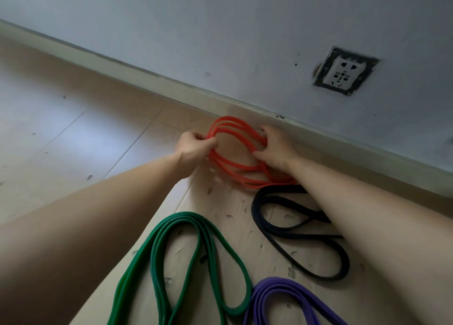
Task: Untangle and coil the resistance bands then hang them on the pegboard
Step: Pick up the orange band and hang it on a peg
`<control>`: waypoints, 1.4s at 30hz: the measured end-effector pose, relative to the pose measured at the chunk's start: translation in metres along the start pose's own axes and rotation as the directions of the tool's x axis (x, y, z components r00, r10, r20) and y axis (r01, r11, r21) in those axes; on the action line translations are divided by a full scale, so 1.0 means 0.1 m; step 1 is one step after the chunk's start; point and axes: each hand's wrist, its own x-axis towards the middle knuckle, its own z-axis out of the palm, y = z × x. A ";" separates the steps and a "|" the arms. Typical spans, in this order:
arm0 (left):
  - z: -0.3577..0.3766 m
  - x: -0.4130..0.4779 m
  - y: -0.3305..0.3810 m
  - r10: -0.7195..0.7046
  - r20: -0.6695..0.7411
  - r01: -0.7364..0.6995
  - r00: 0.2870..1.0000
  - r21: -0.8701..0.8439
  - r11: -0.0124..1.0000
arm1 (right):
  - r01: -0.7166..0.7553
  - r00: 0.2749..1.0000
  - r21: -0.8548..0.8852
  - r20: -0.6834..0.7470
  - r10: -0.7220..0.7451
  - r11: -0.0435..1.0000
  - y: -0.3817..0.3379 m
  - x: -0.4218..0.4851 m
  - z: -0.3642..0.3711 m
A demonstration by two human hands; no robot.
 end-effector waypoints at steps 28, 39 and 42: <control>-1.22 -2.67 2.85 0.495 0.478 -0.669 0.726 0.323 0.669 | 0.348 0.900 0.383 0.120 -0.420 0.856 -1.66 -2.23 -2.96; -1.56 -3.91 3.70 0.553 0.475 -0.683 0.685 0.151 0.715 | 0.388 0.888 0.480 0.034 -0.459 0.787 -2.01 -3.41 -4.22; -1.61 -4.21 4.01 0.639 0.413 -0.730 0.649 0.101 0.676 | 0.455 0.875 0.451 -0.066 -0.480 0.768 -2.17 -3.67 -4.61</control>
